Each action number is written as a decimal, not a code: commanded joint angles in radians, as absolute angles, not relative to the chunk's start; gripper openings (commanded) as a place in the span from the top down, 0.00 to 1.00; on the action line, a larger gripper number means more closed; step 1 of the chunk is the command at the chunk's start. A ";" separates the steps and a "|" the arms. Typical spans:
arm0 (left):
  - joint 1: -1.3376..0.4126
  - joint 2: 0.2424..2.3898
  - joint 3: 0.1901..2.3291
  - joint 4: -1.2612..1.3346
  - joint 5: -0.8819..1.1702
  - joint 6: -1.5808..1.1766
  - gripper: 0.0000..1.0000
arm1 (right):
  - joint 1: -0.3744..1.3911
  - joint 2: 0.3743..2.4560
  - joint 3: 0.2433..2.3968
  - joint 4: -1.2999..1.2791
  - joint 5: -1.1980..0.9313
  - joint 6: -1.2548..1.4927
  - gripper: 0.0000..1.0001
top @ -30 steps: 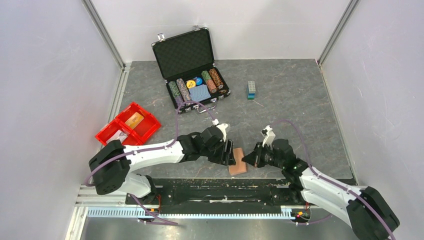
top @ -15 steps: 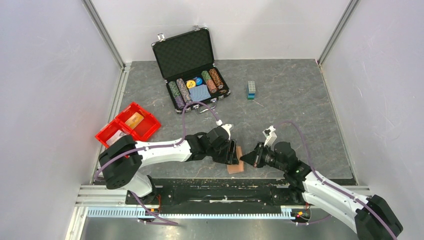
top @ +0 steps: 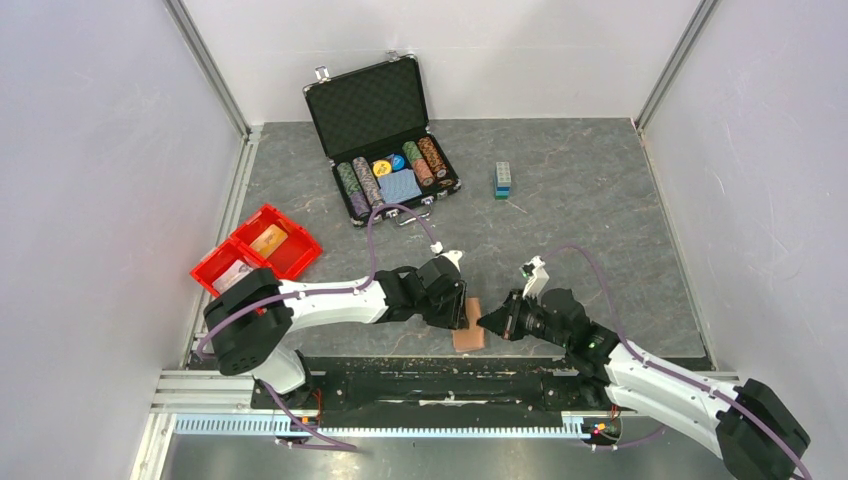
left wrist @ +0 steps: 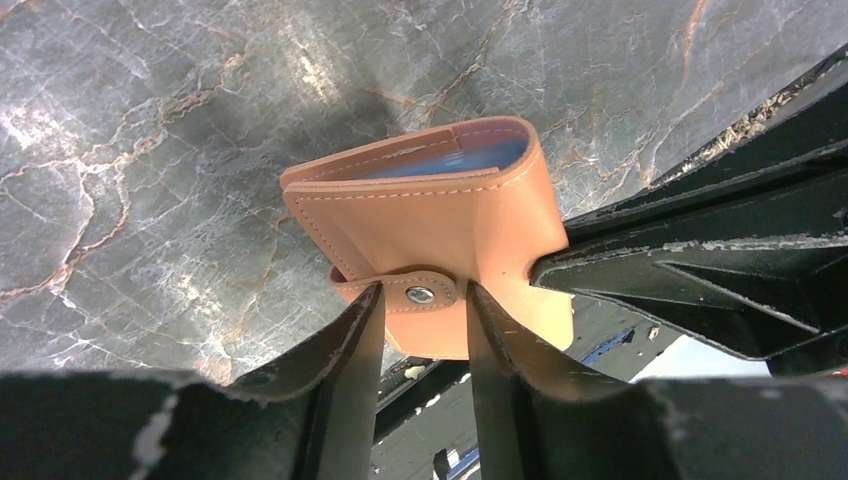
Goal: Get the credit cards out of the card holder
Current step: Open the card holder at the center of the board.
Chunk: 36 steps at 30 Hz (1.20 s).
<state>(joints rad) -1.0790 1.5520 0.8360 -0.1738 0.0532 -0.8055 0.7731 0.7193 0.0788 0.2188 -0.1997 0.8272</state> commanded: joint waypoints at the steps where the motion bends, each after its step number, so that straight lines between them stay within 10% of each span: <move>1: -1.085 1.563 0.869 -0.166 0.003 -0.815 0.61 | 0.790 0.716 0.119 0.259 -0.192 0.835 1.00; 10: -1.085 1.564 0.884 -0.204 -0.015 -0.788 0.97 | 0.790 0.691 0.125 0.192 -0.148 0.807 1.00; 36: -1.086 1.385 0.758 -0.216 -0.094 -0.810 0.98 | 0.726 0.788 0.213 0.006 -0.011 0.560 0.96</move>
<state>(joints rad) -1.0859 1.4288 0.7776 -0.2535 -0.0780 -0.8036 0.7353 0.7696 0.1589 0.0353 -0.0582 0.6373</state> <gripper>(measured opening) 0.033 0.022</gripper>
